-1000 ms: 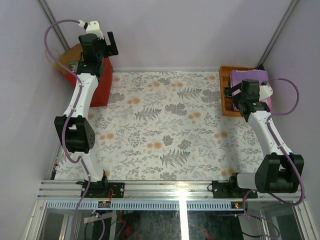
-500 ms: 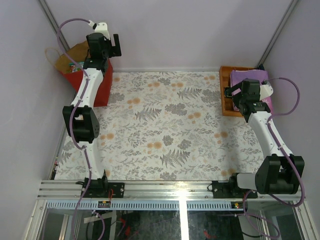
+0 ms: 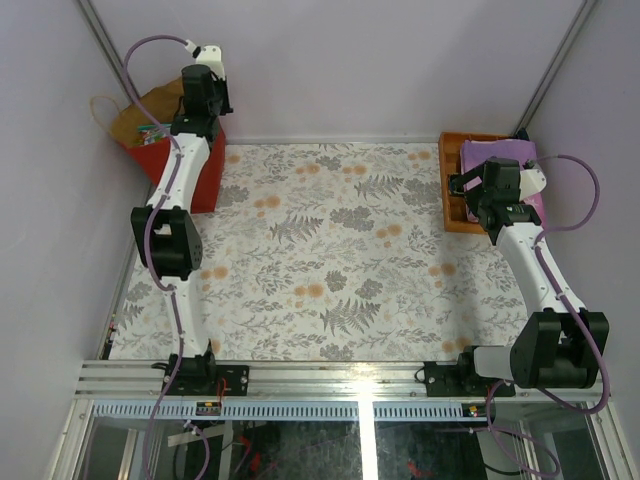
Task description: Take the snacks out of the paper bag
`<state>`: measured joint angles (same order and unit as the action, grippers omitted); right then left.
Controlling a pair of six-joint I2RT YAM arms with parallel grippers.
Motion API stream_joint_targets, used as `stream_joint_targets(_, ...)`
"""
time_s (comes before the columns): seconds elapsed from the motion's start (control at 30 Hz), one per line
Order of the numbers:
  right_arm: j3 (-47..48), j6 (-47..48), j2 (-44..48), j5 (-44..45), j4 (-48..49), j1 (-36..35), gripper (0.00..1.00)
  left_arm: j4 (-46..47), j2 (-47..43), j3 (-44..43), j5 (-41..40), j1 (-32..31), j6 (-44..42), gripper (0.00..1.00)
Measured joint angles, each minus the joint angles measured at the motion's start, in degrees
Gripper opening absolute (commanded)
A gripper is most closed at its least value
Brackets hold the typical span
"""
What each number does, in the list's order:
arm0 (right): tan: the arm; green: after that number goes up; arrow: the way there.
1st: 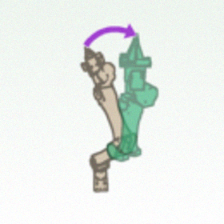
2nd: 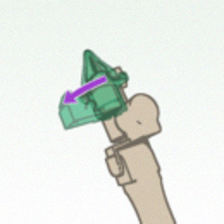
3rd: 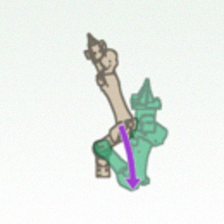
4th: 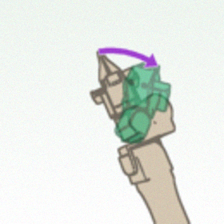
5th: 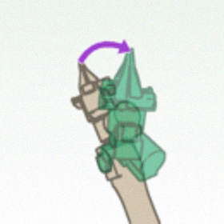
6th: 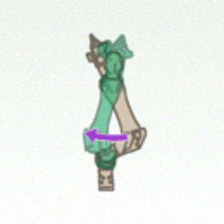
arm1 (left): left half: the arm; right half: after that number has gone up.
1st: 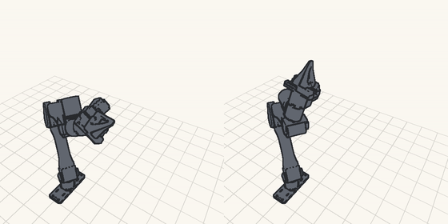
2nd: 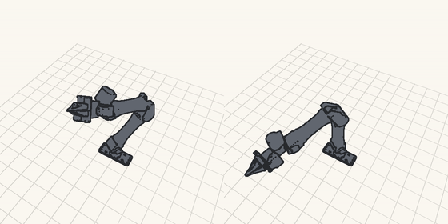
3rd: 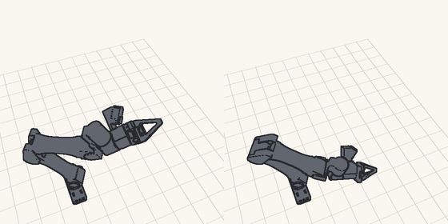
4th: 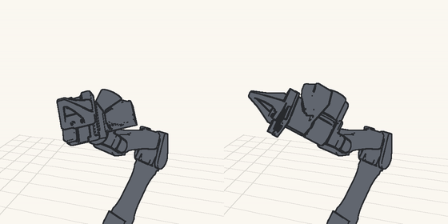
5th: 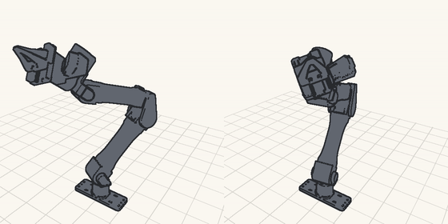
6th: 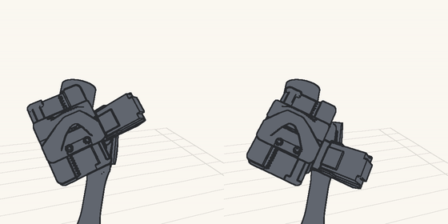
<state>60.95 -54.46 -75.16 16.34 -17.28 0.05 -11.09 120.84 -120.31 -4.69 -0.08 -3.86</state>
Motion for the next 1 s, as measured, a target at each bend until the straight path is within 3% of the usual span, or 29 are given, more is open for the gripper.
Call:
stream_joint_targets(0.23,0.0,0.0,0.0,-0.5,0.0,0.0,0.99,-3.0,0.6,-0.4,3.5,-0.8,0.6,0.00)
stream_joint_targets(0.37,0.0,0.1,0.0,-0.5,0.0,0.0,0.99,-3.3,-2.5,4.1,3.8,-3.9,-0.9,0.00)
stream_joint_targets(0.63,-1.8,1.1,1.8,-0.4,0.0,0.0,0.99,-5.3,-10.6,17.7,3.7,-17.7,-4.1,0.00)
stream_joint_targets(0.8,-2.5,1.9,3.0,-0.6,0.3,0.0,0.99,-1.5,-15.6,31.5,7.0,-24.7,0.1,0.00)
stream_joint_targets(1.0,-3.2,2.0,3.0,-1.7,1.4,0.0,0.99,1.6,-15.3,42.5,10.2,-31.8,5.6,0.00)
